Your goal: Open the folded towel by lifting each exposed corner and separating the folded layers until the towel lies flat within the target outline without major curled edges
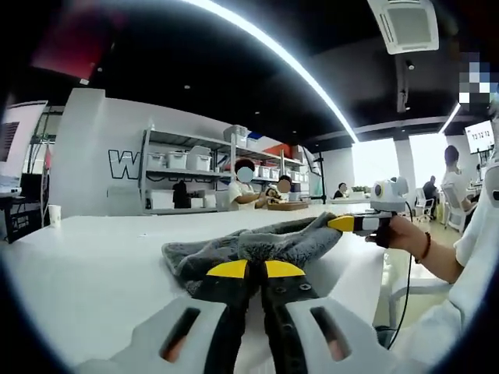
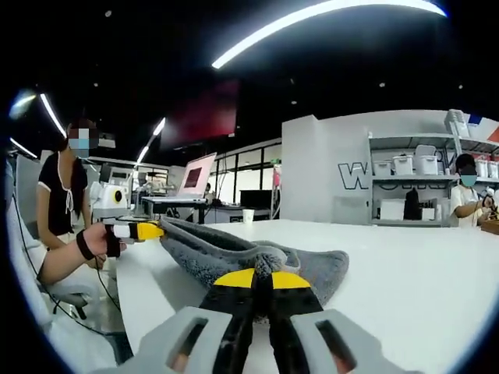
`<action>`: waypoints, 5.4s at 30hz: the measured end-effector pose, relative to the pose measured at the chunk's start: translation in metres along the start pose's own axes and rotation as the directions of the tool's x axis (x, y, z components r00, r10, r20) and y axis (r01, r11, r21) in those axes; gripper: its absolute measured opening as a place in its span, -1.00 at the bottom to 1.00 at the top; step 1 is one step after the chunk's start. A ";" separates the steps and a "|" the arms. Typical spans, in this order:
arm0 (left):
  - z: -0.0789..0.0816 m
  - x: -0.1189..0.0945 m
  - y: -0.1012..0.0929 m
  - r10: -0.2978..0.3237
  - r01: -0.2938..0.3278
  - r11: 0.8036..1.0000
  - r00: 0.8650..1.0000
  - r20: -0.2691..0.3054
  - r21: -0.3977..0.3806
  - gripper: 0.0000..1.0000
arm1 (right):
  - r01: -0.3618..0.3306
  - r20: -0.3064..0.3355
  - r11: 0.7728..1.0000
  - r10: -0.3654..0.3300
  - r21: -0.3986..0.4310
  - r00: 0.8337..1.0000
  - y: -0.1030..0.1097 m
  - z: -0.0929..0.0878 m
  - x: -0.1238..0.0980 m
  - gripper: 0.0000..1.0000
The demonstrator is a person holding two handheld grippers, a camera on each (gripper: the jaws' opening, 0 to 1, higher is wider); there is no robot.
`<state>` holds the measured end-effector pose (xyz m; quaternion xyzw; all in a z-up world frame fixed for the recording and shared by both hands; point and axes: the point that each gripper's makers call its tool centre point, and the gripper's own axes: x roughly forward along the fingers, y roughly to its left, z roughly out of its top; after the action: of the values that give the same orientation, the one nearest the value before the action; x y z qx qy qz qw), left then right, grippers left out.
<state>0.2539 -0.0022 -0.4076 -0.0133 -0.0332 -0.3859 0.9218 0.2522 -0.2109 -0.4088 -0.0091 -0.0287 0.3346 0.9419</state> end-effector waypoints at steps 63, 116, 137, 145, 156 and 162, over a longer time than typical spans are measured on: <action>-0.010 -0.009 -0.029 -0.109 0.103 0.992 0.991 -0.083 -0.080 -0.53 | -0.104 -0.064 0.994 0.101 -0.036 0.993 0.018 0.003 -0.016 -0.67; -0.030 -0.019 -0.049 -0.215 0.219 0.976 0.944 -0.250 -0.014 -0.95 | -0.207 -0.127 0.978 0.203 -0.021 0.971 0.027 -0.009 -0.024 -1.00; -0.038 -0.033 -0.061 -0.310 0.326 0.945 0.893 -0.327 -0.004 -0.95 | -0.310 -0.225 0.947 0.284 -0.089 0.932 0.040 -0.017 -0.040 -1.00; -0.052 -0.038 -0.063 -0.328 0.361 0.933 0.860 -0.392 0.012 -0.94 | -0.347 -0.278 0.934 0.312 -0.087 0.909 0.042 -0.027 -0.047 -1.00; -0.056 -0.045 -0.064 -0.313 0.395 0.913 0.841 -0.442 0.105 -0.94 | -0.371 -0.331 0.925 0.327 -0.080 0.885 0.044 -0.036 -0.053 -1.00; -0.059 -0.049 -0.062 -0.316 0.398 0.913 0.830 -0.459 0.091 -0.95 | -0.380 -0.350 0.922 0.332 -0.076 0.876 0.043 -0.040 -0.056 -1.00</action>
<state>0.1783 -0.0137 -0.4703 0.1643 0.1359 -0.5402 0.8141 0.1836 -0.2127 -0.4530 -0.1374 0.1082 0.4933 0.8521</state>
